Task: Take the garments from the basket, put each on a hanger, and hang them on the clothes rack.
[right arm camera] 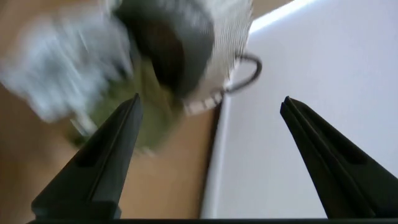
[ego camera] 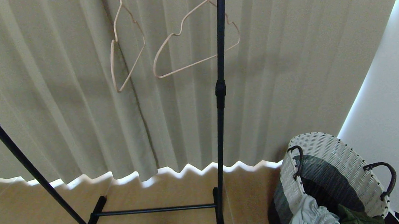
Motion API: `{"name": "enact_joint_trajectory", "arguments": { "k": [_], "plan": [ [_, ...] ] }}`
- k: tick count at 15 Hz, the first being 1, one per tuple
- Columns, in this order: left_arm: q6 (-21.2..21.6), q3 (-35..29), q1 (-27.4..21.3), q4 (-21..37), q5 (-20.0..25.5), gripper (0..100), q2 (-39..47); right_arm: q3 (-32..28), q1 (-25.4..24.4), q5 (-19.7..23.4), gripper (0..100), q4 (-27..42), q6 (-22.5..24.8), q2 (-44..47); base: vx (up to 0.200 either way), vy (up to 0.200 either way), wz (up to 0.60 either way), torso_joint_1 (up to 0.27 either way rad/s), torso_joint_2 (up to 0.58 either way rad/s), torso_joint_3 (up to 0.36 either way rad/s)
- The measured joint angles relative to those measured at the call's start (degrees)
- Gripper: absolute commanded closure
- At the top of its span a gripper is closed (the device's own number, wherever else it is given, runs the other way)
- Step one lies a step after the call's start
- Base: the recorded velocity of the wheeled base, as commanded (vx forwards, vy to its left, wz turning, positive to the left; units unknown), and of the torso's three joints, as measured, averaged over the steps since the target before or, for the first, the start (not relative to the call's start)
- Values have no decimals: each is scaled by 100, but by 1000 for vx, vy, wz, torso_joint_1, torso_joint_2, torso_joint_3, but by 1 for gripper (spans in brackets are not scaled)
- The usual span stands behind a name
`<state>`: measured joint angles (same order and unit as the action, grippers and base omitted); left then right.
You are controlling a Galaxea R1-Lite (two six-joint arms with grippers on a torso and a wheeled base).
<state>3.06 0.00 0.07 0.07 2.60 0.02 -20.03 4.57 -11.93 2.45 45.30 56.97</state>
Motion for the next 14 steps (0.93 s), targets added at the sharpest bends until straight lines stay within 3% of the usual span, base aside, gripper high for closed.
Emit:
{"name": "enact_joint_trajectory", "arguments": {
  "k": [2,4,8,14],
  "plan": [
    [0,0,0,2,2,0,0,27,260,-22,0,34,1064,499,0,0,0,0,0,0],
    [-11,0,0,2,-2,0,0,347,356,-35,0,33,1515,874,0,0,0,0,0,0],
    [-16,0,0,2,-9,0,0,686,358,37,0,-479,1530,1702,0,0,0,0,0,0],
    [-16,0,0,6,-39,0,0,1290,330,400,0,-2977,1530,3429,0,0,0,0,0,0]
  ]
}}
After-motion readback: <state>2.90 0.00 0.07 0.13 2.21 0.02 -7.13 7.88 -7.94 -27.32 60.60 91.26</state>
